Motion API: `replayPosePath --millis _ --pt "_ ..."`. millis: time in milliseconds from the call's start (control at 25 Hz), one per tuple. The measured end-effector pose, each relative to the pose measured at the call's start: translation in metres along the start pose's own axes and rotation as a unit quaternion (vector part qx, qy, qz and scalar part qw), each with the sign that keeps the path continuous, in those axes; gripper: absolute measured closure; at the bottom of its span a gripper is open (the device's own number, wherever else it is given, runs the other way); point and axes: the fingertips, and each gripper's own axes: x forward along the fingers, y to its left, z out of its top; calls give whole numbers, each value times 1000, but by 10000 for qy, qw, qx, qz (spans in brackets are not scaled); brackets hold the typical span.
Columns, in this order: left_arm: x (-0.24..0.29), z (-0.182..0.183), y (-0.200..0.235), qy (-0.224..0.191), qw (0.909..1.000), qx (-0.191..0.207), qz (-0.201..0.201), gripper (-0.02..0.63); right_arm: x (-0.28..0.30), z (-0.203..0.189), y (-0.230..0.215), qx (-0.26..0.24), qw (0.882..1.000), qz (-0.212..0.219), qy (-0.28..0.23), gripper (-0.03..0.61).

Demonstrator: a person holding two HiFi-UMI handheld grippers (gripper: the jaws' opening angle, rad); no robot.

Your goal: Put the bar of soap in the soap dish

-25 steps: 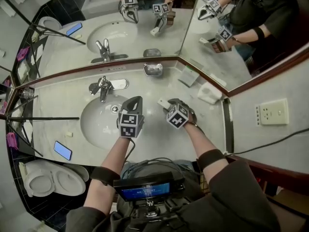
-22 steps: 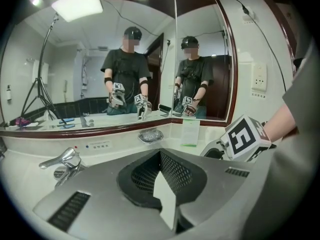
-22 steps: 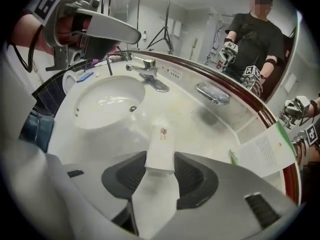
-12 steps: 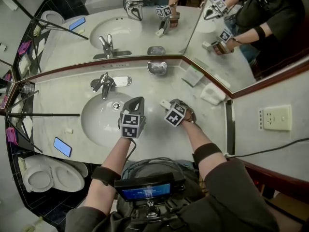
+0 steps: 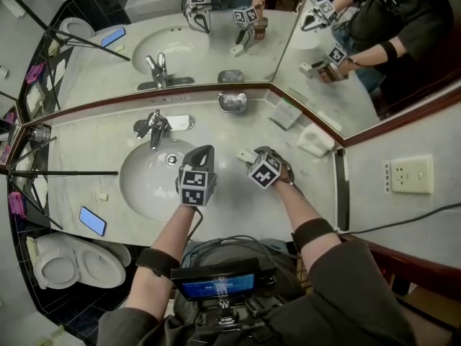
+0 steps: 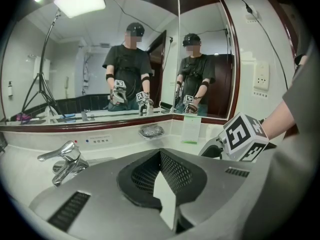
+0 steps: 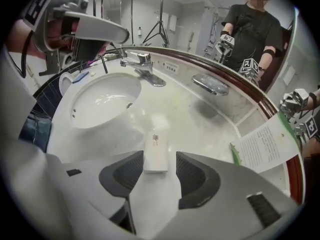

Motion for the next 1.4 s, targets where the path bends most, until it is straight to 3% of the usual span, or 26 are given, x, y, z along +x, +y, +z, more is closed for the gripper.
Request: replayPosePath --millis 280,400,560,800,920,1400 --pt "0 5 -7 -40 10000 18 -64 612 -55 45 -19 410 9944 -162 -960 355" --pt "-1 7 -10 -63 9999 55 -87 612 -84 63 -36 877 9826 -274 -1615 468" --pt "-3 10 -13 -90 9999 100 -101 612 -120 71 -61 1546 9564 -584 -2407 561" --pt "-12 9 -12 -111 9999 22 -82 612 -174 72 -65 2676 8983 -437 -3457 563" --pt "-17 6 -12 -120 9999 8 -71 612 -186 63 -64 2965 8791 -426 -3707 563" --pt "-31 1 -10 -158 9998 -80 15 612 -188 38 -60 3014 8772 -629 -3683 565"
